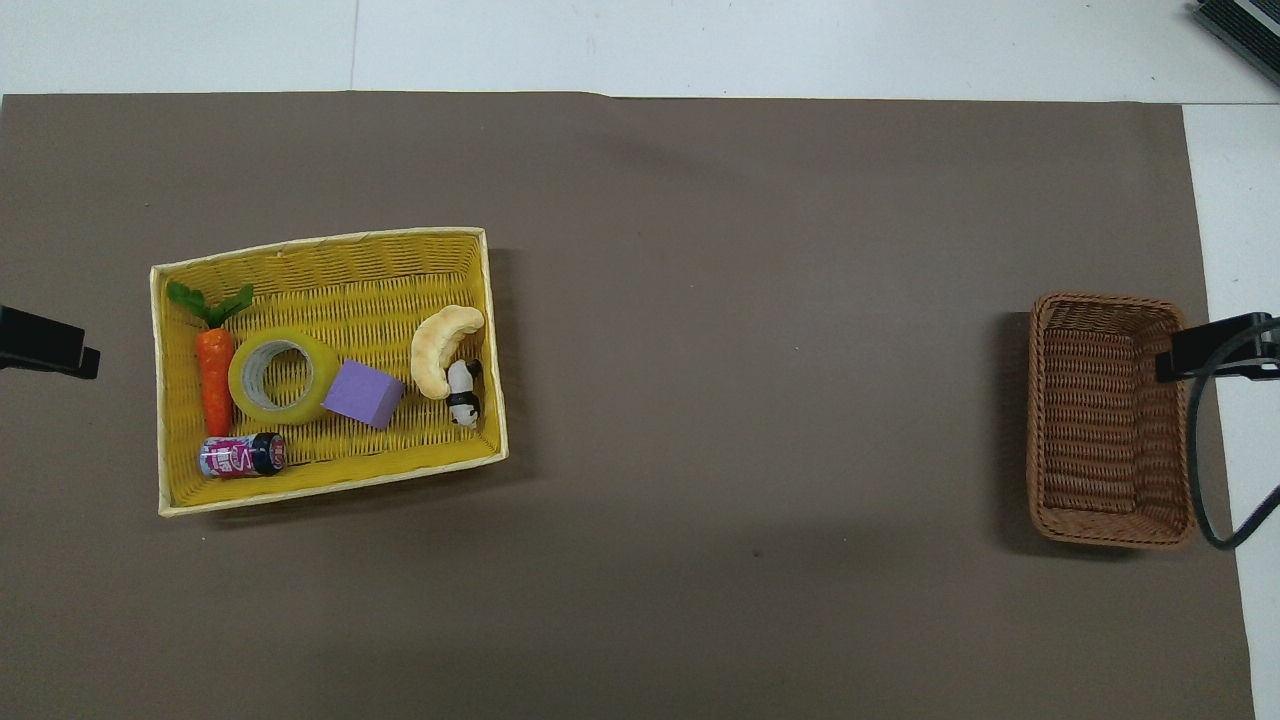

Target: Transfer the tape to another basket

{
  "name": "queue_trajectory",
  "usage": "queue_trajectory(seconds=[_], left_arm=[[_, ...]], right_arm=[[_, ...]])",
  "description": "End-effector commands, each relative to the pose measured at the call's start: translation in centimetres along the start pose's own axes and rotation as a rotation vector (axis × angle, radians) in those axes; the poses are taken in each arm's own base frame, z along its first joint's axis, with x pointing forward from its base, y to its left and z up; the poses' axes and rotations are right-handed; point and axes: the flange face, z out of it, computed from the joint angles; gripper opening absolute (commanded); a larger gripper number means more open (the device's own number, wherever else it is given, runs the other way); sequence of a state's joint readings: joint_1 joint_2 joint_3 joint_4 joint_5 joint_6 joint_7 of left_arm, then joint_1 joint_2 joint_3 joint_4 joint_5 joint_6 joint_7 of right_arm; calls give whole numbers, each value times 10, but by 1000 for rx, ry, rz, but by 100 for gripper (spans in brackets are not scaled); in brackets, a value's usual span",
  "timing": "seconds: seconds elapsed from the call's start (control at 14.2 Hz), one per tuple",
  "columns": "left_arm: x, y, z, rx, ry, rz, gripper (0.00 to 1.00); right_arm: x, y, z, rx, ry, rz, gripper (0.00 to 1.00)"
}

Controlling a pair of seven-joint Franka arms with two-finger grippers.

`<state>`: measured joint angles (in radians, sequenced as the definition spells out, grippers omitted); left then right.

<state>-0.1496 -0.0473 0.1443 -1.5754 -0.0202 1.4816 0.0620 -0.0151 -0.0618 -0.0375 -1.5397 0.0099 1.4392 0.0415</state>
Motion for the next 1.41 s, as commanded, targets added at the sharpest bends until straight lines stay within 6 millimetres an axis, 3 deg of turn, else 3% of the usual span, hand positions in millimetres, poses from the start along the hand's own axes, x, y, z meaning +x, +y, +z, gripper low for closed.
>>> queue_trajectory(seconds=[0.0,0.35,0.85,1.06,1.34], left_arm=[[-4,-3,15,4,20,12,100],[9,-6,52,7,49,7,100],[41,-23,123,20,28,31,100],[49,-32,157,25,37,19,100],[70,-37,219,37,4,35,100]], right_arm=[[-2,1,0,3,9,-18,100],[-2,1,0,3,9,-18,100],[-2,1,0,3,9,-18,100],[-2,1,0,3,9,-18,100],[-2,1,0,3,9,-18,100]])
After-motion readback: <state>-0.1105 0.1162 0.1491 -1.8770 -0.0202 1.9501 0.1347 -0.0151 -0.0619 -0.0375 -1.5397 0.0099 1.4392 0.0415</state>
